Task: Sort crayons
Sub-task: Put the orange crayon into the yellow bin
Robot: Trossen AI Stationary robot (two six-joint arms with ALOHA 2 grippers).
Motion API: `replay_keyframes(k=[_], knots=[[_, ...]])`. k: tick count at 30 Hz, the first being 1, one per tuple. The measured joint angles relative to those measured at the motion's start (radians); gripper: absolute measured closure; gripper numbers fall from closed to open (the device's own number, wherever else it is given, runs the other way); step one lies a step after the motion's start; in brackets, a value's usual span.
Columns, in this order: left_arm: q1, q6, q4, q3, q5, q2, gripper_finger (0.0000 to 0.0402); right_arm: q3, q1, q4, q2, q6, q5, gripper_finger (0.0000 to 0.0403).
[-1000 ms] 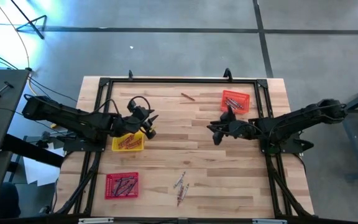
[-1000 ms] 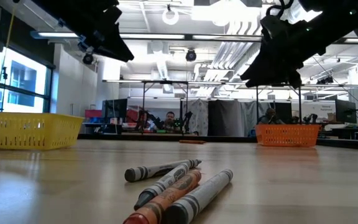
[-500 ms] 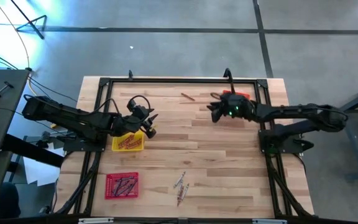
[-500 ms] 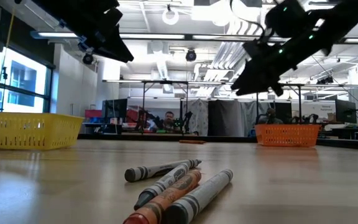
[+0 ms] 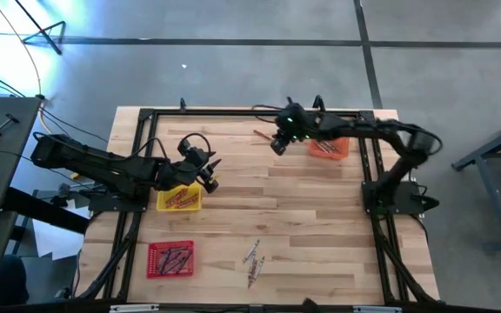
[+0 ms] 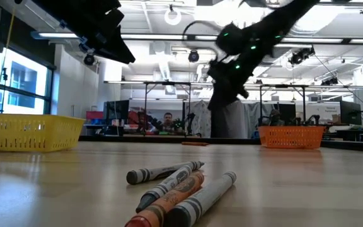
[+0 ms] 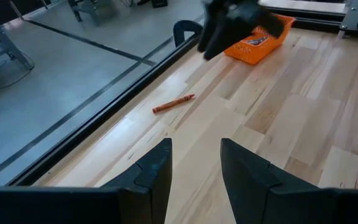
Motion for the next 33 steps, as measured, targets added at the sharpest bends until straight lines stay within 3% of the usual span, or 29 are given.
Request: replay_keyframes(k=[7,16,25,33], knots=[[0.000,0.000,-0.001,0.000,0.000,0.000,0.0280,0.264,-0.044,-0.195,0.227,-0.090,-0.002,0.0277],[0.000,0.025,-0.013,0.000,0.000,0.000,0.0280,0.492,-0.074,-0.347,0.439,-0.132,-0.094,0.0277],[0.000,0.027,-0.030,0.000,0.000,0.000,0.0280,0.623,-0.076,-0.455,0.542,-0.205,-0.099,0.0277],[0.000,0.027,-0.032,0.000,0.000,0.000,0.0280,0.657,-0.099,-0.517,0.588,-0.253,-0.102,0.0277]])
